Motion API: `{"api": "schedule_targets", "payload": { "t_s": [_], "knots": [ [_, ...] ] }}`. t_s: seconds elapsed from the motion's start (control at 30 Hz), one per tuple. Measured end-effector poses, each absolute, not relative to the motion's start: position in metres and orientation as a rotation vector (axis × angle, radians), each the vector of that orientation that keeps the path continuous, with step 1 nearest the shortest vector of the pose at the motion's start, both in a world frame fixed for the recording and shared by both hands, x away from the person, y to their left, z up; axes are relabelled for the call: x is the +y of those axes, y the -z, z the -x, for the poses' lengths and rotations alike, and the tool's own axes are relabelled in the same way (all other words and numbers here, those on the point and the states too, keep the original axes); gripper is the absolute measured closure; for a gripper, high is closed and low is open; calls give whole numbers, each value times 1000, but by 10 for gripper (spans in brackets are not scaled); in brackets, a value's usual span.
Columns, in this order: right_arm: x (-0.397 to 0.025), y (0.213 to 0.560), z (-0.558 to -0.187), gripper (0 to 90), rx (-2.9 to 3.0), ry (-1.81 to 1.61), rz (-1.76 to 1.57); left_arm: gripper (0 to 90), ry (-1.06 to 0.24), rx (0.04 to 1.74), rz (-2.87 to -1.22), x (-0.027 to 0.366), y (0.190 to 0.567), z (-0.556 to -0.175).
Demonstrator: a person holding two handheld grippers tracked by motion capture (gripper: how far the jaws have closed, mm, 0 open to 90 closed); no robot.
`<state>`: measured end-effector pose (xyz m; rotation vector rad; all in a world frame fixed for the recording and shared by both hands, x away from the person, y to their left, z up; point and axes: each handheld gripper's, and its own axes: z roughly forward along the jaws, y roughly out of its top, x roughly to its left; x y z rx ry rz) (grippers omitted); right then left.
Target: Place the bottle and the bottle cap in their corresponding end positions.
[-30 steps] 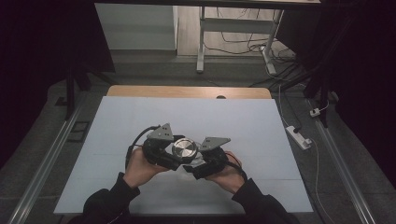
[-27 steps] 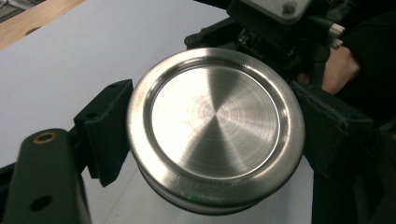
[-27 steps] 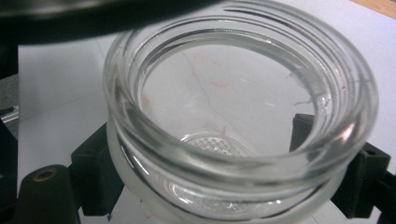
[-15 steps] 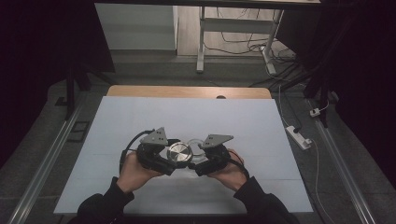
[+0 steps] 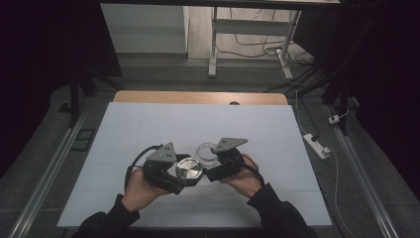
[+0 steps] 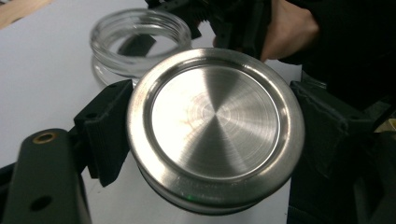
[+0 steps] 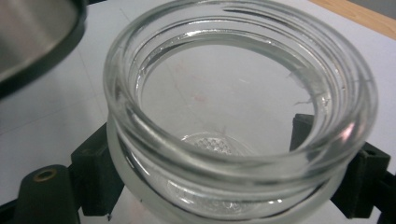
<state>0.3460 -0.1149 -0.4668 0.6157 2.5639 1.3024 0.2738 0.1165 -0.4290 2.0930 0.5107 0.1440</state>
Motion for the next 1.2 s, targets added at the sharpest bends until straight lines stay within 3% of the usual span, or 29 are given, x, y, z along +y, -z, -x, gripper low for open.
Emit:
{"api": "schedule_targets", "payload": {
  "t_s": [1.2],
  "knots": [
    [-100,463,-395,147,2496,-1260,-677,195,-144,534,-2082,97,484,-264]
  ]
}}
